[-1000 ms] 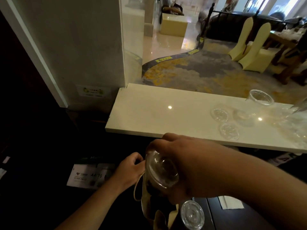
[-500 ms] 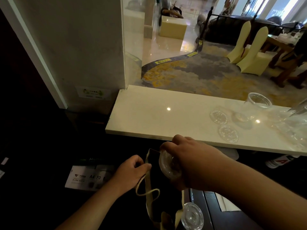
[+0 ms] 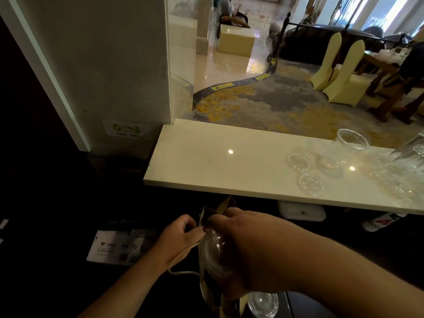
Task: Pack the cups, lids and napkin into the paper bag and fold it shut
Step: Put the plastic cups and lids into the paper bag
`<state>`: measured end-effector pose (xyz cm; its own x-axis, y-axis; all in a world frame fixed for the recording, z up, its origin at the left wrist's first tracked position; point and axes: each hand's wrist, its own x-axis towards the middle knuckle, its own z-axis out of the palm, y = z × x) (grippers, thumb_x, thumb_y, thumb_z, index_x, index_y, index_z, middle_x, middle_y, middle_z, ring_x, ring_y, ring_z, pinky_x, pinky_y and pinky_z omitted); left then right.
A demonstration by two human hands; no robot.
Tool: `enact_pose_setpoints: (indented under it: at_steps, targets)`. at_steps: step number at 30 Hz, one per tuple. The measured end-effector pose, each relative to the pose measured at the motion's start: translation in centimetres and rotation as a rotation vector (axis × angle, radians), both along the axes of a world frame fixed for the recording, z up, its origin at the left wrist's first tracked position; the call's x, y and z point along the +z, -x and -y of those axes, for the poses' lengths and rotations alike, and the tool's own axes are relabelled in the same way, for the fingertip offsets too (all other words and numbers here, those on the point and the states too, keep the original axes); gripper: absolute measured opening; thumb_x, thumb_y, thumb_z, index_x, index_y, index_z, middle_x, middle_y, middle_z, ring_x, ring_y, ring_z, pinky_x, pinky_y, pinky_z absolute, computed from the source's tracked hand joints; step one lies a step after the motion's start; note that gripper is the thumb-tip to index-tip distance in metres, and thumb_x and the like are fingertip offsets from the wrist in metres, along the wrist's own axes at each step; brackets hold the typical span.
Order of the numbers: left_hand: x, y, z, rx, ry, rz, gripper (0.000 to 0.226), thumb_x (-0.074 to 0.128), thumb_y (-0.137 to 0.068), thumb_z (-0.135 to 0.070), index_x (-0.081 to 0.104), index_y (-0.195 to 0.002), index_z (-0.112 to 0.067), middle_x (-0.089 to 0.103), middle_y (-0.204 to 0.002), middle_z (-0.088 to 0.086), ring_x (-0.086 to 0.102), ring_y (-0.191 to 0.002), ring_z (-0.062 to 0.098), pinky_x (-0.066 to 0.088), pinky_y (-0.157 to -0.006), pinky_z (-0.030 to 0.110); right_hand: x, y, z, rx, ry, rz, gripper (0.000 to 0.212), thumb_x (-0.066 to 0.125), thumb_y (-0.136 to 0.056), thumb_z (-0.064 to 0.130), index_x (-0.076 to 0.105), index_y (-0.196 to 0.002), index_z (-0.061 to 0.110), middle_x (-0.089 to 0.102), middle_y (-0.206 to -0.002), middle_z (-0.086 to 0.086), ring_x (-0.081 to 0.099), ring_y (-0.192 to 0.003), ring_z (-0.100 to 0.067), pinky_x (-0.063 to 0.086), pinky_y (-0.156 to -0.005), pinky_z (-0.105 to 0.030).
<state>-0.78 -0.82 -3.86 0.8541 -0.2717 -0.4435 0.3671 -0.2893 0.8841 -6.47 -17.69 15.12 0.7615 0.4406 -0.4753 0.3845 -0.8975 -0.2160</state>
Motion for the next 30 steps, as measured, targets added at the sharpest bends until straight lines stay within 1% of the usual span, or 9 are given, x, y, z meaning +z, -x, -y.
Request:
enact_pose_setpoints:
  at_steps: [3,6,10,13,16,19,21,24,30]
  targets:
    - [-0.1,0.0,-0.1,-0.018,-0.031,-0.025,0.029,0.075,-0.08,-0.044,0.062,-0.094,-0.022,0.069,-0.087,0.006,0.068,-0.076,0.021,0.055,-0.059,0.035,-1.7,-0.4,0.8,-0.096,-0.005,0.03,0.087,0.082,-0.072,0.053,0.038,-0.144,0.037,0.05,-0.129,0.007,0.058,-0.106,-0.015,0.049,-0.077,-0.022]
    - [-0.3,-0.1,-0.1,-0.034,-0.069,0.01,0.017,0.071,-0.092,-0.032,0.062,-0.105,-0.027,0.072,-0.101,0.002,0.074,-0.088,0.022,0.058,-0.059,0.032,-3.7,-1.2,1.8,-0.18,0.001,0.097,0.086,0.084,-0.07,0.051,0.041,-0.142,0.035,0.051,-0.134,0.005,0.06,-0.109,-0.017,0.055,-0.081,-0.026]
    - [0.1,0.1,0.2,-0.051,-0.059,0.001,0.027,0.07,-0.093,-0.03,0.059,-0.117,-0.032,0.074,-0.107,0.001,0.075,-0.089,0.017,0.058,-0.062,0.03,-6.0,-2.0,1.6,-0.215,0.012,0.149,0.09,0.083,-0.072,0.046,0.035,-0.147,0.036,0.046,-0.142,0.002,0.055,-0.12,-0.022,0.056,-0.089,-0.036]
    - [0.5,0.1,0.4,-0.041,-0.027,-0.019,0.034,0.073,-0.091,-0.032,0.058,-0.122,-0.037,0.073,-0.112,-0.002,0.076,-0.093,0.018,0.059,-0.065,0.032,-7.4,-2.1,0.8,-0.171,0.077,0.18,0.089,0.079,-0.079,0.042,0.029,-0.152,0.034,0.048,-0.14,-0.004,0.054,-0.121,-0.026,0.054,-0.09,-0.039]
    - [0.6,0.1,0.6,-0.032,-0.035,-0.028,0.031,0.072,-0.09,-0.029,0.06,-0.113,-0.047,0.073,-0.113,-0.004,0.076,-0.094,0.018,0.06,-0.067,0.034,-8.6,-2.1,0.1,-0.099,0.131,0.246,0.069,0.066,-0.091,0.041,0.035,-0.15,0.022,0.054,-0.133,-0.011,0.056,-0.115,-0.029,0.051,-0.088,-0.039]
    - [0.8,0.0,0.8,-0.036,-0.069,-0.015,0.035,0.064,-0.092,-0.02,0.06,-0.106,-0.051,0.073,-0.112,-0.005,0.075,-0.091,0.018,0.057,-0.063,0.031,-9.6,-2.1,-0.3,-0.033,0.169,0.281,0.051,0.055,-0.098,0.039,0.045,-0.142,0.014,0.057,-0.129,-0.016,0.057,-0.116,-0.032,0.048,-0.094,-0.041]
    - [1.1,0.0,0.9,-0.041,-0.077,-0.003,0.034,0.063,-0.095,-0.019,0.059,-0.107,-0.05,0.072,-0.112,-0.005,0.074,-0.09,0.016,0.057,-0.063,0.029,-10.2,-2.1,-0.5,0.002,0.198,0.293,0.049,0.052,-0.099,0.038,0.045,-0.141,0.013,0.056,-0.13,-0.018,0.056,-0.118,-0.034,0.047,-0.098,-0.044]
    - [1.4,0.0,0.9,-0.052,-0.1,0.01,0.036,0.065,-0.097,-0.022,0.057,-0.124,-0.044,0.07,-0.112,-0.009,0.071,-0.094,0.012,0.057,-0.066,0.027,-11.0,-1.7,-0.8,0.056,0.238,0.294,0.047,0.05,-0.101,0.035,0.044,-0.141,0.012,0.057,-0.131,-0.018,0.056,-0.117,-0.034,0.044,-0.101,-0.046]
    - [1.8,-0.3,0.5,-0.073,-0.131,0.01,0.043,0.062,-0.097,-0.018,0.057,-0.135,-0.038,0.071,-0.114,-0.007,0.073,-0.09,0.016,0.06,-0.064,0.03,-11.5,-0.2,-0.8,0.083,0.264,0.284,0.043,0.047,-0.103,0.033,0.043,-0.139,0.01,0.058,-0.128,-0.019,0.056,-0.115,-0.034,0.04,-0.102,-0.046]
